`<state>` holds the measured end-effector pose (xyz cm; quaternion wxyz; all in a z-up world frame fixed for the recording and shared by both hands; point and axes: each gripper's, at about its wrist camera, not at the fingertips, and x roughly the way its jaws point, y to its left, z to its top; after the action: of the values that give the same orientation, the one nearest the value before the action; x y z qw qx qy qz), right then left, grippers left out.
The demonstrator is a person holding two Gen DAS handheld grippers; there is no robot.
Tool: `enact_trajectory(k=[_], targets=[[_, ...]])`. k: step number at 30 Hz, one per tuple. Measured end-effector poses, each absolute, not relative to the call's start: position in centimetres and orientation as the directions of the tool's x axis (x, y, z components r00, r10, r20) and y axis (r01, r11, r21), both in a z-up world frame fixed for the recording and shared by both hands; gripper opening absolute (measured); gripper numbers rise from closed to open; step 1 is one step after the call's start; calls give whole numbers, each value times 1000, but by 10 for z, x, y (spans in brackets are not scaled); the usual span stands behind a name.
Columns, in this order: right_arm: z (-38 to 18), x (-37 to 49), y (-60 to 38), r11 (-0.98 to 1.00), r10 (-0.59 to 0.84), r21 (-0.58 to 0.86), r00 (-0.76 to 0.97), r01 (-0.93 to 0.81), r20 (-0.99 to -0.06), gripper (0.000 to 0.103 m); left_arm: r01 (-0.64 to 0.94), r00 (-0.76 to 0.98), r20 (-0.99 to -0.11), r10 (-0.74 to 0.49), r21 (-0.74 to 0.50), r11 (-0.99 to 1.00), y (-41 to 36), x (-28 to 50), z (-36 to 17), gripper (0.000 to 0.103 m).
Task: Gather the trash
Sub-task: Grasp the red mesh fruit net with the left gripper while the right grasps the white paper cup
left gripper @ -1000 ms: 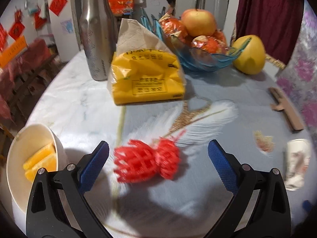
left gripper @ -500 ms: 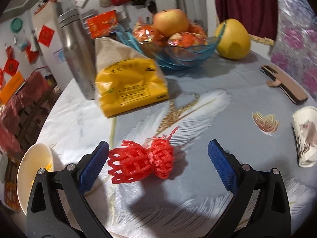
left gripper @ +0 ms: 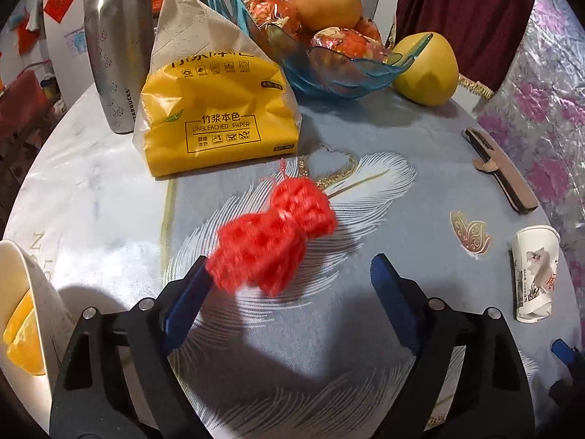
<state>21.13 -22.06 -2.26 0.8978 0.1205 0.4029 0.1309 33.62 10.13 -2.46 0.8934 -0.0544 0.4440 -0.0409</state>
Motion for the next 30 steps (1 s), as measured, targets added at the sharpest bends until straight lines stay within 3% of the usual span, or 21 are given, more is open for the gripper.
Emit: enact_trajectory(k=[4, 22, 28, 30], targets=[[-21, 214, -223, 936, 329, 330, 647, -124, -688, 97, 54, 592, -793, -143, -137, 989, 99, 336, -25, 94], [-25, 312, -205, 880, 407, 472, 600, -54, -689, 99, 63, 584, -807, -91, -66, 996, 89, 341, -29, 96], [-25, 329, -185, 913, 356, 403, 622, -72, -697, 98, 65, 583, -808, -88, -62, 996, 89, 340, -29, 96], [-25, 329, -182, 928, 332, 362, 635, -88, -698, 73, 65, 583, -807, -89, -62, 996, 89, 340, -30, 96]])
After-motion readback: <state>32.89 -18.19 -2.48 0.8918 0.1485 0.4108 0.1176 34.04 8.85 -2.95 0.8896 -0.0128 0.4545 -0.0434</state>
